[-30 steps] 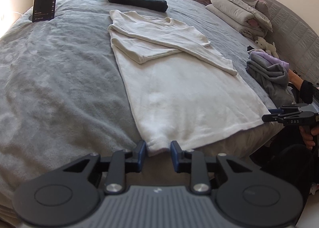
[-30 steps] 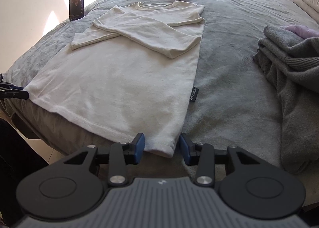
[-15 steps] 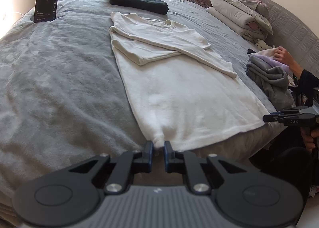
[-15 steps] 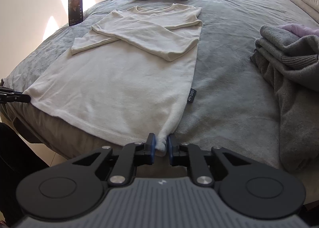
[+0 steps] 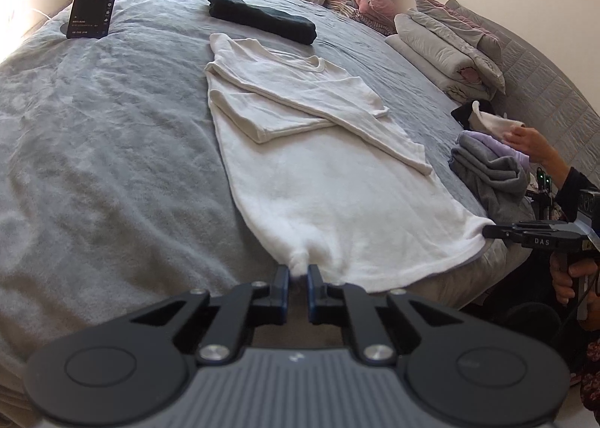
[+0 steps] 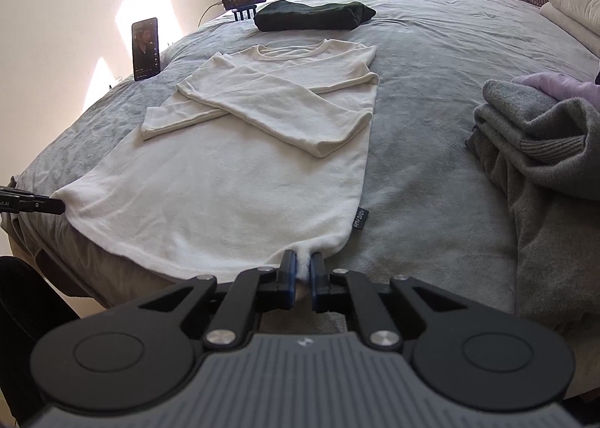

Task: Fold clothes
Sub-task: 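Lift the held hem with both grippers and fold it toward the collar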

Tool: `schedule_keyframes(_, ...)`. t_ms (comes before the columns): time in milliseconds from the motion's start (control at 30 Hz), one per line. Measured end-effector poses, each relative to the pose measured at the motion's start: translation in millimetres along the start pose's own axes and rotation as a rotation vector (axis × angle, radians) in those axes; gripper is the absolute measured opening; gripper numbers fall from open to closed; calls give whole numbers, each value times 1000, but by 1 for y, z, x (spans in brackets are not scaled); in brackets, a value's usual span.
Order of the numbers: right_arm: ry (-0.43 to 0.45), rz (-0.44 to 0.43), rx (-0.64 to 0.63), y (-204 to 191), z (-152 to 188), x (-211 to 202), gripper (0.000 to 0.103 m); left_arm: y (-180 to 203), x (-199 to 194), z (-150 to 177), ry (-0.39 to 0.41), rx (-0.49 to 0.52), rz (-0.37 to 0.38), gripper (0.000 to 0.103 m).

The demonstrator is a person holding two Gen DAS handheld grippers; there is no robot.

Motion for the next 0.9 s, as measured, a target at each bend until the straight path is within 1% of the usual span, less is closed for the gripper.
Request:
schedule_keyframes(100,26,1,4,1,-8,-4,8,0,-6,-7,32,-22,21,9)
schedule_keyframes(233,68,9,22,7,-25,-7,8,-4,-10,-23,86,-57,31,8)
schedule_keyframes(333,101,13,48,11,-42,-6,8,-8,-5,-43,123,-96,28,8)
schedule_keyframes(467,142,40,73,16,-68,4,8,-16,7,-70,162,-150,19,8)
schedule_keyframes(567,145,67,101,24,-83,20,8,-26,23,-90,171,-209,12,8)
schedule_keyframes(733,141,113,157,42,-109,51,8,-54,63,-114,146,-322,-13,8)
schedule_keyframes(800,128,102,197,51,-111,66,8,-64,75,-118,142,-353,-15,8)
schedule_keyframes(867,123,86,238,60,-112,80,8,-69,78,-121,165,-368,16,9)
schedule_keyframes(900,124,75,257,63,-111,85,10,-71,78,-123,180,-374,36,10)
Point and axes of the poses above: each gripper's, at about its wrist camera, not at the fingertips, and x roughly the way its jaws point, y to its right, z to its underside, the point moved 9 cm from there along x, roughly the way its jaws point, and after that the axes turned 9 degrees about -y, right-handed, at the moved point
